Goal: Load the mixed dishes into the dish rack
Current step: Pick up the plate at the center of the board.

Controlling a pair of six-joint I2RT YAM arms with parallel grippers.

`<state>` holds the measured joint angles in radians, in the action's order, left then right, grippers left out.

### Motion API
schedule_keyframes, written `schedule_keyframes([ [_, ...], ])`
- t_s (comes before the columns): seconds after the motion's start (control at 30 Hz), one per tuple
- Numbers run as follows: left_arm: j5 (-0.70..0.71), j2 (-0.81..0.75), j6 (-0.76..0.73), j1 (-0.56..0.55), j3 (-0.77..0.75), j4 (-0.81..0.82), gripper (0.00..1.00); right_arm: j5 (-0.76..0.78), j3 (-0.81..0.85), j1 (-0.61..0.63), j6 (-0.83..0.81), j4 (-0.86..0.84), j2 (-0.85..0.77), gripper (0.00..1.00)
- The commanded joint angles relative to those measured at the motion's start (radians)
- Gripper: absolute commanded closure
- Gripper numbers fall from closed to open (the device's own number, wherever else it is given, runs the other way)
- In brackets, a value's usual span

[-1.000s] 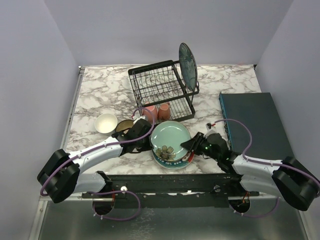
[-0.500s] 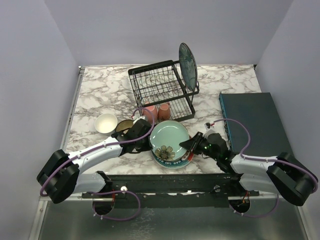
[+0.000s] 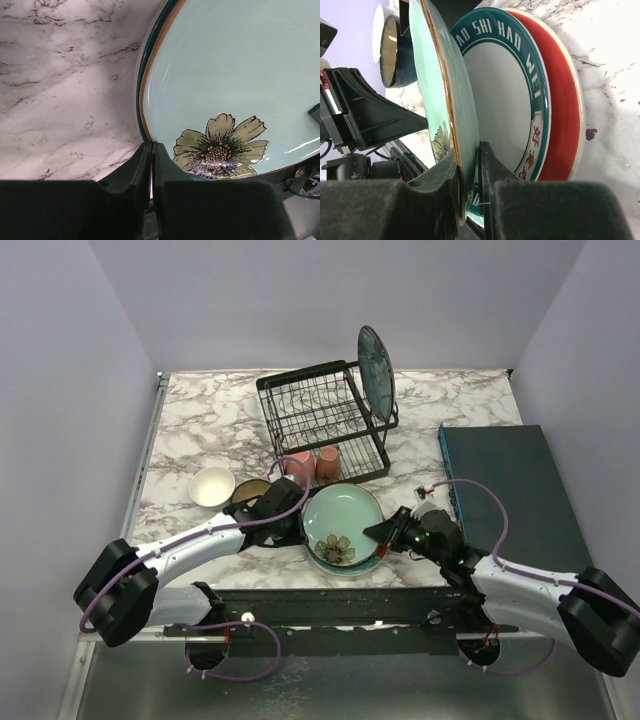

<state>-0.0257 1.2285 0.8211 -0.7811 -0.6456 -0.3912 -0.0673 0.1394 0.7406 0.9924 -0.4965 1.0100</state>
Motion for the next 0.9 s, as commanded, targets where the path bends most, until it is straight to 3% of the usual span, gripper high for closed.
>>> schedule_keyframes([
  [0.0,-0.026,-0.016,-0.017,-0.004,-0.019,-0.046,0.89,-0.005,0.012,0.01,0.028,-0.088,-0.082,1.0],
  [0.13,-0.031,-0.034,-0.011,-0.004,-0.03,-0.059,0.81,0.005,0.009,0.011,0.024,-0.048,-0.131,1.0],
  [0.57,-0.013,-0.121,-0.028,-0.001,-0.123,-0.141,0.39,0.112,0.064,0.01,-0.047,0.284,-0.331,1.0],
  [0.87,0.018,-0.172,-0.127,0.002,-0.206,-0.198,0.26,0.216,0.193,0.01,-0.167,0.606,-0.472,1.0],
])
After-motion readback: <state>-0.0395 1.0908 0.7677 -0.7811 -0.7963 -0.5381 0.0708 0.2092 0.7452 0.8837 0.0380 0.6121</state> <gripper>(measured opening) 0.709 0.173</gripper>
